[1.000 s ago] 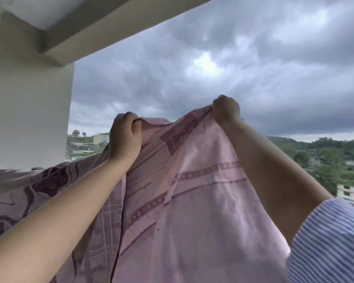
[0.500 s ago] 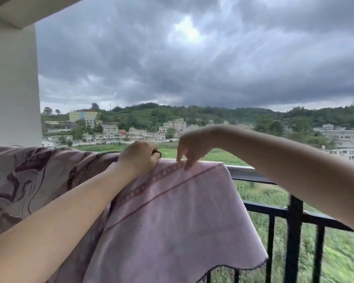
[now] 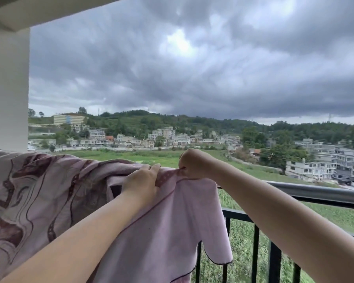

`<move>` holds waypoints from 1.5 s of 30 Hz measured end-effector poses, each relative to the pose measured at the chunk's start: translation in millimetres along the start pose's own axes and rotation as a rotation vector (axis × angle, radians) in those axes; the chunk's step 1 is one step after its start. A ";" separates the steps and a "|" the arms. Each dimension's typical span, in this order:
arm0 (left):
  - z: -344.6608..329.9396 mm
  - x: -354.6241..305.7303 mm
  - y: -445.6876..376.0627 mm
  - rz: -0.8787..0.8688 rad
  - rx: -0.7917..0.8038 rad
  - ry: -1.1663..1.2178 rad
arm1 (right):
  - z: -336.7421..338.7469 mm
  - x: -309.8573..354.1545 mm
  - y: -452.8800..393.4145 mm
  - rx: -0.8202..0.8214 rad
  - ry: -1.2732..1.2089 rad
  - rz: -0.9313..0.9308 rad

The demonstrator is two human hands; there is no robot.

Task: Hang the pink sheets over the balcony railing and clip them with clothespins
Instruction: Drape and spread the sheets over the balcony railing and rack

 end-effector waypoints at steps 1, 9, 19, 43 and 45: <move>-0.1 2.4 -3.9 0.018 -0.018 0.006 | 0.5 -4.8 -2.3 -0.015 -0.037 -0.022; 23.1 17.2 -55.3 0.189 -0.184 0.474 | -24.0 -56.4 -74.0 -0.023 -0.658 -0.503; 115.3 39.3 -131.3 0.016 -0.875 0.485 | 2.8 -146.0 -176.4 -0.592 -1.213 -0.828; 103.3 88.4 10.2 0.100 -0.664 0.636 | -0.1 72.1 -84.4 -0.088 0.104 0.132; 100.6 95.8 17.5 0.156 -0.645 0.753 | 4.4 69.2 -87.8 -0.045 0.087 0.165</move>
Point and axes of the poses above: each hand's wrist, its own y-axis away from the middle knuckle, its own z-axis out of the back of the hand, x = y × z, the point moved 5 cm from there along -y, towards the middle knuckle, and after that the axes turned 9 degrees about y, right-handed, at the moved point
